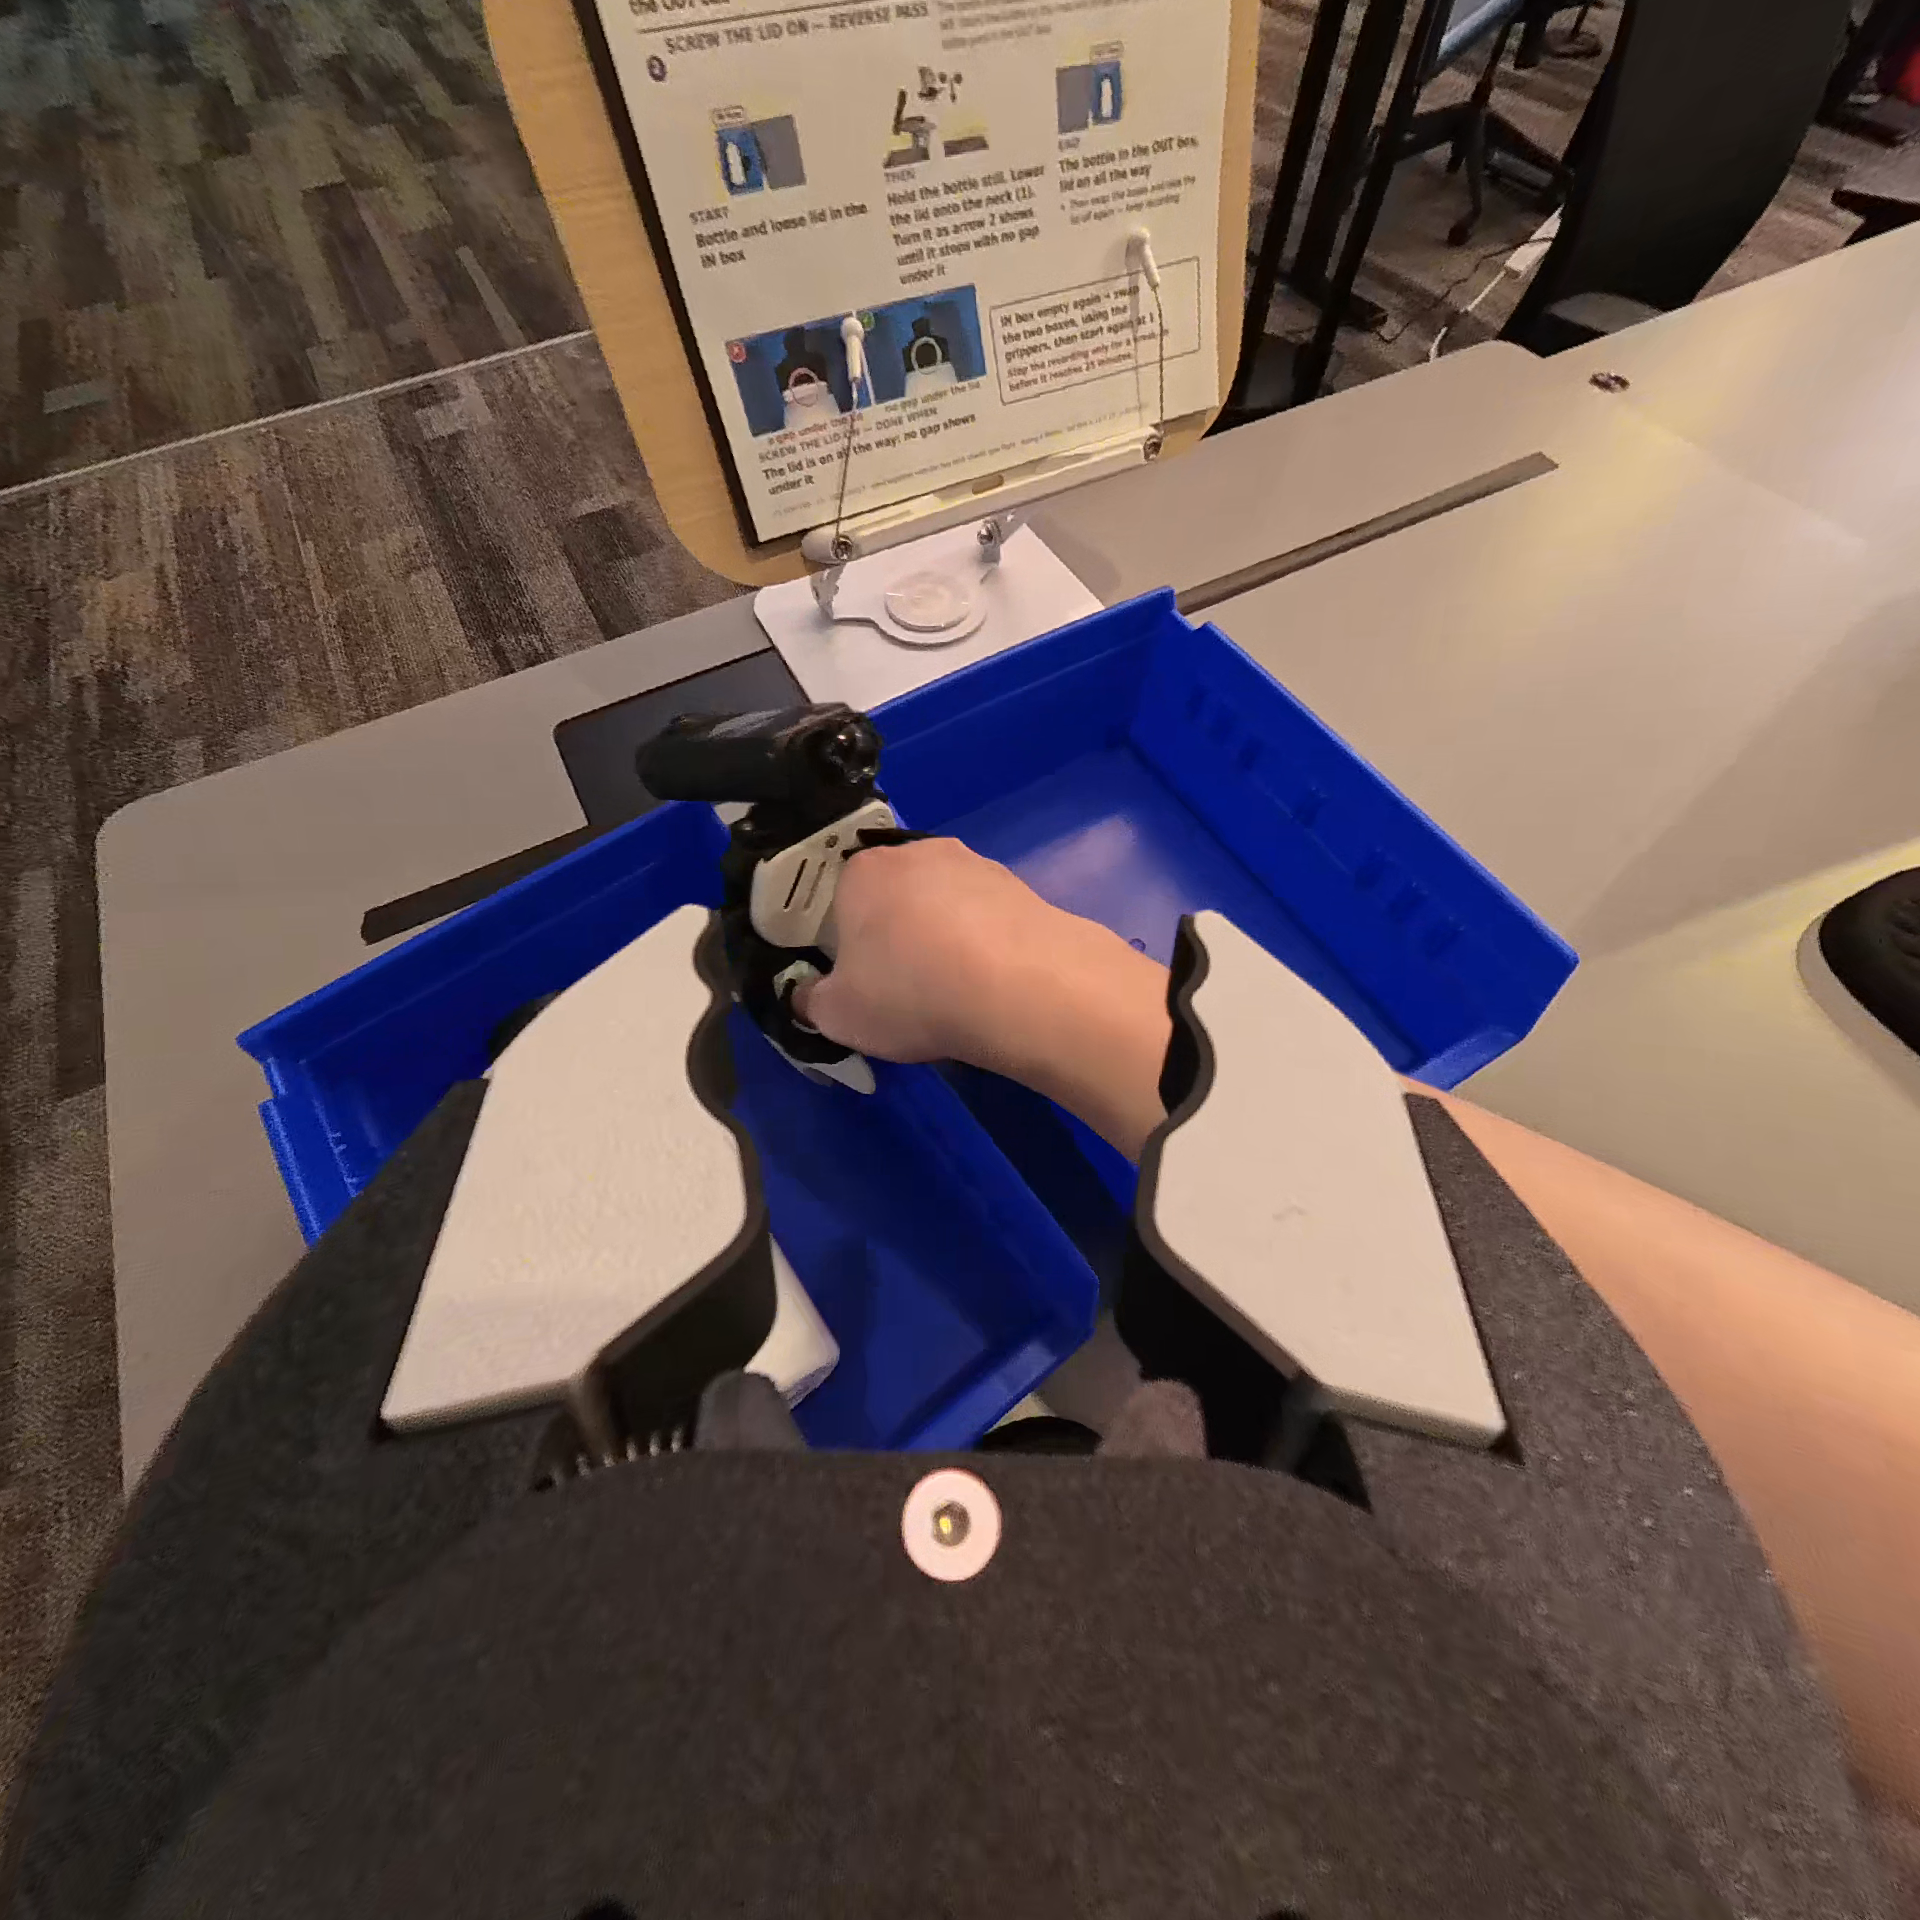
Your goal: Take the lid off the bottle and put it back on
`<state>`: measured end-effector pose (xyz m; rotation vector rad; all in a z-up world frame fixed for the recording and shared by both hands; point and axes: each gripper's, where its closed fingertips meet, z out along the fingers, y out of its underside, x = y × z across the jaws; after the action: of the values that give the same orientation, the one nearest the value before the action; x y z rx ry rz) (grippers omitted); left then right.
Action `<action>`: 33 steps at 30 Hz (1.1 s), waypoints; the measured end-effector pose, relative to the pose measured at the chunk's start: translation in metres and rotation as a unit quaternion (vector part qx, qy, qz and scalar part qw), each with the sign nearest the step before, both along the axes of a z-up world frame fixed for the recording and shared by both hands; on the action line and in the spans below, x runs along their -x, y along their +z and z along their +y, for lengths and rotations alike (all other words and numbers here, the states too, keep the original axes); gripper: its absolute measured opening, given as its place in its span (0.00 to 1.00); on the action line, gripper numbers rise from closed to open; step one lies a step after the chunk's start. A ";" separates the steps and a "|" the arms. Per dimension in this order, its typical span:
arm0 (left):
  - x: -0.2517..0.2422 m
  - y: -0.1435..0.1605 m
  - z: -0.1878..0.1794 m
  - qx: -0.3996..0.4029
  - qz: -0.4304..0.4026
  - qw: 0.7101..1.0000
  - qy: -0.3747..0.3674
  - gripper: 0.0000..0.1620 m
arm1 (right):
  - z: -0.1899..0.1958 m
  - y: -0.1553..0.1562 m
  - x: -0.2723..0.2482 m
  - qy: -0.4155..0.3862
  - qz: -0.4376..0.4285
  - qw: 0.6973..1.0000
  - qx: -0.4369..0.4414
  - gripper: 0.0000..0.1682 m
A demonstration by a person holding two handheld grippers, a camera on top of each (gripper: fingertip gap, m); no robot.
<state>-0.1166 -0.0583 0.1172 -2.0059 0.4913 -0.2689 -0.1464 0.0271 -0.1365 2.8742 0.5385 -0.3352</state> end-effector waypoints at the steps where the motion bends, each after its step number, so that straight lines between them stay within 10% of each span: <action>1: -0.002 0.002 0.000 -0.004 -0.001 1.000 -0.002 0.50 | 0.004 0.004 0.001 0.004 0.005 1.000 -0.012 0.12; 6: 0.002 0.018 -0.004 -0.038 -0.031 0.999 0.004 0.51 | 0.041 0.057 0.002 0.067 0.042 0.983 -0.168 0.15; 11: 0.016 0.027 -0.010 -0.050 -0.055 0.997 0.009 0.51 | 0.072 0.139 -0.049 0.150 0.072 0.886 -0.432 0.19; 13: 0.018 0.028 -0.011 -0.050 -0.060 0.997 0.009 0.51 | 0.079 0.145 -0.107 0.124 0.028 0.872 -0.473 0.36; 24: -0.004 0.018 -0.006 -0.036 -0.030 0.999 -0.009 0.53 | 0.035 0.029 -0.311 0.030 -0.149 0.964 -0.218 0.54; 26: -0.007 0.015 -0.006 -0.032 -0.024 0.999 -0.011 0.53 | 0.025 0.014 -0.312 0.032 -0.103 0.979 -0.172 0.46; 29: -0.008 0.007 -0.006 -0.015 -0.011 1.000 -0.008 0.52 | 0.020 0.009 -0.319 0.016 -0.022 0.991 -0.132 0.06; 33: -0.006 0.002 -0.003 -0.007 -0.001 1.000 0.001 0.52 | 0.029 0.009 -0.369 -0.017 -0.005 0.993 -0.120 0.05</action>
<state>-0.1105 -0.0612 0.1195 -1.9923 0.4887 -0.2646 0.2221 0.0559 -0.1279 3.1186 0.5634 -0.2768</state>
